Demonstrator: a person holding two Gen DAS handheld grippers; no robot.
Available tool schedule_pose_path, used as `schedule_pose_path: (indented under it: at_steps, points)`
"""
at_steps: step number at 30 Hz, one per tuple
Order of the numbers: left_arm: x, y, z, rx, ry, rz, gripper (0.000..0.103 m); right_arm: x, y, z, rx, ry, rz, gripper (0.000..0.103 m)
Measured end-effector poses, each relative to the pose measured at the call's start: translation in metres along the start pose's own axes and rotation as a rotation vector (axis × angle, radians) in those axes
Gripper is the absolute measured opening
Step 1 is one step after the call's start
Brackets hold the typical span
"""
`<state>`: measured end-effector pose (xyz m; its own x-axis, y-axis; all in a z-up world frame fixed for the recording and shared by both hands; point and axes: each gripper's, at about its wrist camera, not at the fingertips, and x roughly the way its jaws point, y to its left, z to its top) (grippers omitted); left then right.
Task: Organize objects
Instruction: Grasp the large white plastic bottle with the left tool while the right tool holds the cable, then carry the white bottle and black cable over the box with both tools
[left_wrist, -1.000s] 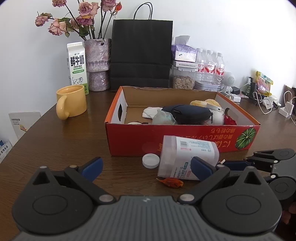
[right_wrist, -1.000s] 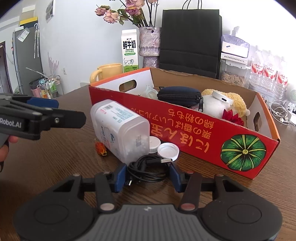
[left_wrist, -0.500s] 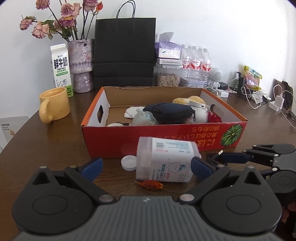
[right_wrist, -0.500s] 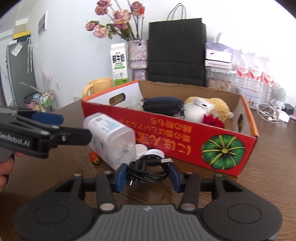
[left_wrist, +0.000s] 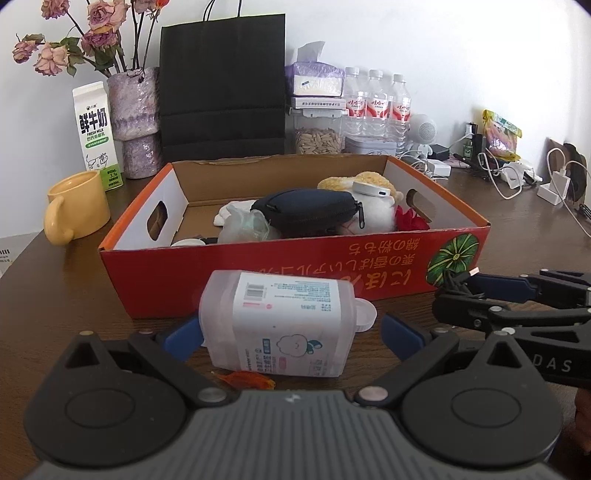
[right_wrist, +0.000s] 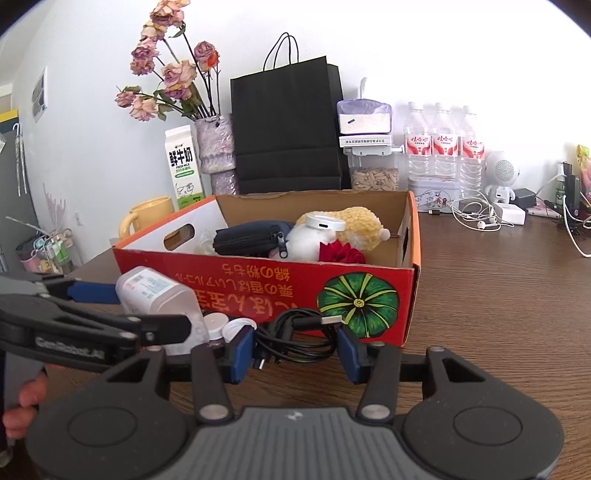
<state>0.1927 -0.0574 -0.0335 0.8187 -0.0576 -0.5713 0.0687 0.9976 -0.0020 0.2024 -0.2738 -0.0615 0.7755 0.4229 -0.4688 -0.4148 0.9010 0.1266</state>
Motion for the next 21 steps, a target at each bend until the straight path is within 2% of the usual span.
schedule_pose_path:
  at_steps: [13,16,17,21]
  points:
    - [0.011,0.004,-0.005,-0.062,-0.002,0.014,0.103,0.002,0.004,-0.004,-0.008,0.007,-0.005,0.047]
    - [0.013,0.004,-0.006,-0.056,0.004,0.023,0.096,0.003,0.005,-0.004,-0.01,0.009,-0.01,0.047]
    - [0.014,0.004,-0.007,-0.056,0.001,0.031,0.086,0.003,0.005,-0.004,-0.01,0.01,-0.013,0.047]
    - [0.009,0.004,-0.009,-0.056,-0.024,0.017,0.084,0.002,0.004,-0.004,-0.007,0.004,-0.018,0.047]
